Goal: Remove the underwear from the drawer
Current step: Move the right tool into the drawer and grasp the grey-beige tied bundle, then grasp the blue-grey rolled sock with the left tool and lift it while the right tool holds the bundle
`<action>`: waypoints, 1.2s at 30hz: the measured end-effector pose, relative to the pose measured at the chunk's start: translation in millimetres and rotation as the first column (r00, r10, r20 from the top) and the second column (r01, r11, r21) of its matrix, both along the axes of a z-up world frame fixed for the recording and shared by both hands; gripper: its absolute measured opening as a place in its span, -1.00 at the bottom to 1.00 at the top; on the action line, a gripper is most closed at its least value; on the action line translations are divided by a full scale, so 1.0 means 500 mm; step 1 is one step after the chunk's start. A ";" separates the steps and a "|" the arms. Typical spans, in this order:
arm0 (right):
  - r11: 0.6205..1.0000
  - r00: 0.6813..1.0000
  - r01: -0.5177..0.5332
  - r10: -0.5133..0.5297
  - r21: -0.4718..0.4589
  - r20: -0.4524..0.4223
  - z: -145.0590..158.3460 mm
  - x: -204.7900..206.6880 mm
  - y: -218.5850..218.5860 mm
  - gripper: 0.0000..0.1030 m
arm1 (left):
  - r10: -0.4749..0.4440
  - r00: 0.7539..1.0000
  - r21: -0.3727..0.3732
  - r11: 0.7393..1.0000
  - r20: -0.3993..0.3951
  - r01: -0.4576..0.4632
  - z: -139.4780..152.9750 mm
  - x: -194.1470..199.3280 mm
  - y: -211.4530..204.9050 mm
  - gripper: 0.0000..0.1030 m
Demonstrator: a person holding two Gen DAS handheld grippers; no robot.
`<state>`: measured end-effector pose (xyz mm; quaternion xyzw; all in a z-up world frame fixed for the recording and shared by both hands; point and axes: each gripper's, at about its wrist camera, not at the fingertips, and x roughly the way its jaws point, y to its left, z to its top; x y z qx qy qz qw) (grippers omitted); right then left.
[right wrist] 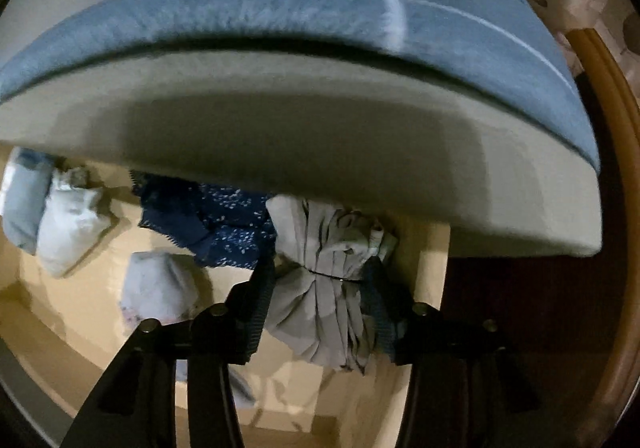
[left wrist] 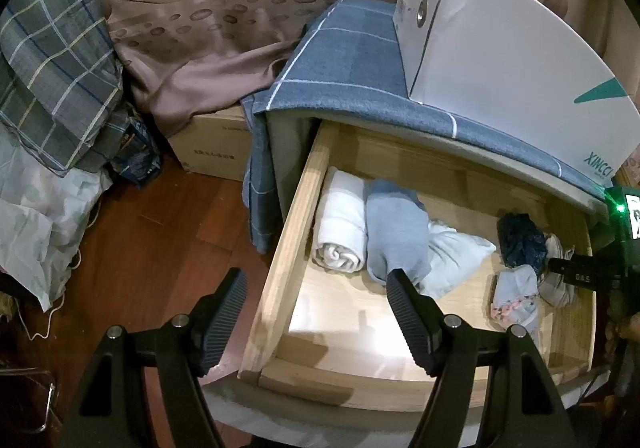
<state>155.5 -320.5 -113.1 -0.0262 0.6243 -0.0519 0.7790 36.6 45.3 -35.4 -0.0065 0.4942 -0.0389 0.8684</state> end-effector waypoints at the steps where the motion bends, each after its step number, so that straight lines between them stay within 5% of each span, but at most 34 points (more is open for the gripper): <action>1: 1.000 1.000 -0.007 0.007 -0.009 0.001 -0.003 0.002 0.003 -0.11 | 0.001 1.000 -0.002 1.000 0.001 -0.001 0.001 0.000 0.000 0.44; 9: 0.993 0.996 -0.082 0.079 -0.090 -0.038 -0.034 0.007 0.049 0.21 | 0.010 1.000 -0.010 1.000 -0.009 -0.010 -0.002 0.004 0.004 0.44; 30: 0.984 0.965 0.014 0.033 0.176 -0.260 -0.039 -0.149 0.041 -0.06 | 0.008 1.000 0.002 1.000 -0.028 -0.008 -0.007 0.006 0.002 0.44; 36: 0.984 0.968 0.026 0.019 0.174 -0.250 -0.039 -0.180 0.045 -0.07 | 0.009 0.999 0.019 1.000 -0.032 -0.008 -0.008 0.007 0.002 0.44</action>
